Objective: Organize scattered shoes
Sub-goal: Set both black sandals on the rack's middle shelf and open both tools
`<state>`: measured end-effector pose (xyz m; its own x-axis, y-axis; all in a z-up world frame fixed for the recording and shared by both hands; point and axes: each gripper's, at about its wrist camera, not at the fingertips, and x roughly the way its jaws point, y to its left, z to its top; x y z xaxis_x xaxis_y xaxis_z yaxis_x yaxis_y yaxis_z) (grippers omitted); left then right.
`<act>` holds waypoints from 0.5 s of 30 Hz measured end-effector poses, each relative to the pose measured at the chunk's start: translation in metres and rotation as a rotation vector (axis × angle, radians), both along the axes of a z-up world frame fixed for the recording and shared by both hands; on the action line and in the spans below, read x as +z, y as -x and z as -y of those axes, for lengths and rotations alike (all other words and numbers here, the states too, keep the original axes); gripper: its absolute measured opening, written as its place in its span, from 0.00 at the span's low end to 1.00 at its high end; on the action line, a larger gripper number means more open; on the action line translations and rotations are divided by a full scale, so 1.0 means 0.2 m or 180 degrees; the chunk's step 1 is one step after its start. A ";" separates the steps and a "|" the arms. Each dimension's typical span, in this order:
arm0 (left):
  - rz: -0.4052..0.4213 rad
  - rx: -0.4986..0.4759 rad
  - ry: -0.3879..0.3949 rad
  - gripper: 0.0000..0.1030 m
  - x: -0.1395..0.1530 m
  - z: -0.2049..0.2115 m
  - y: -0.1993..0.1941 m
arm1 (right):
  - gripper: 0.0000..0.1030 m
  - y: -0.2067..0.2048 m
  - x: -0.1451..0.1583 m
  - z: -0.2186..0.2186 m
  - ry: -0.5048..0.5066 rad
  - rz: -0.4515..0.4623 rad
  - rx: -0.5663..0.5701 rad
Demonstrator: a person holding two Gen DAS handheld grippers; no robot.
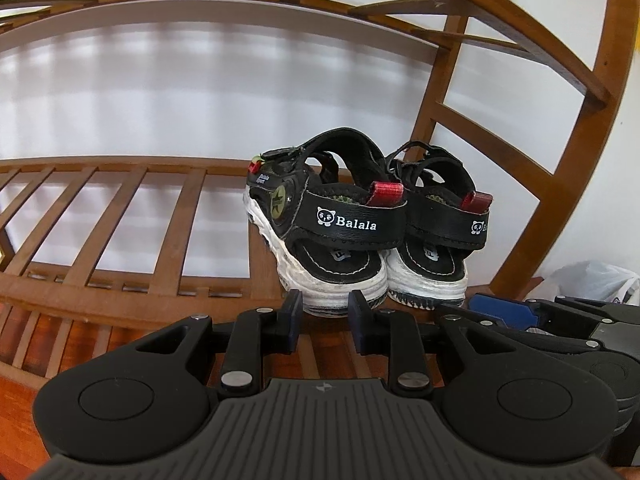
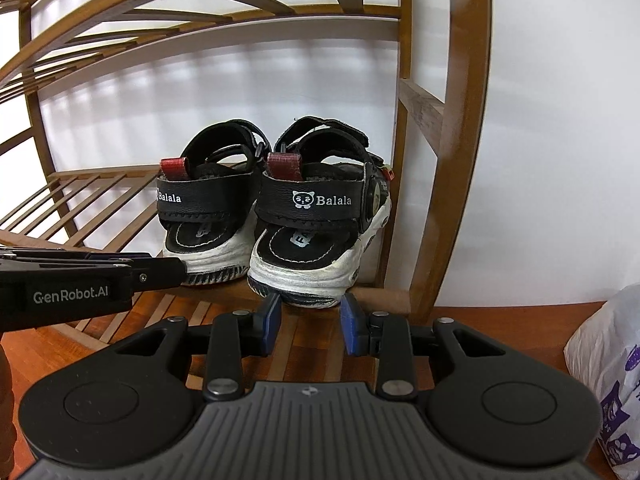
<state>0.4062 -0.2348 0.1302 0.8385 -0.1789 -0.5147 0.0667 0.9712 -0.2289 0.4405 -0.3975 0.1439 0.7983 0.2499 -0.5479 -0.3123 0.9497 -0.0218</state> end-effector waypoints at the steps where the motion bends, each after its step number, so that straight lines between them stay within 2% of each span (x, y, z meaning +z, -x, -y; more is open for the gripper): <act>1: -0.0001 0.0003 -0.0006 0.28 0.00 0.00 0.00 | 0.35 -0.01 0.00 0.00 0.0002 -0.0001 -0.0002; 5: -0.0036 0.0010 -0.0028 0.28 0.00 0.00 0.01 | 0.35 -0.05 -0.01 -0.01 0.0011 -0.0007 -0.0010; 15: -0.0049 -0.0014 -0.0027 0.28 0.04 0.04 0.10 | 0.37 0.03 0.04 0.03 -0.0104 -0.0084 0.0108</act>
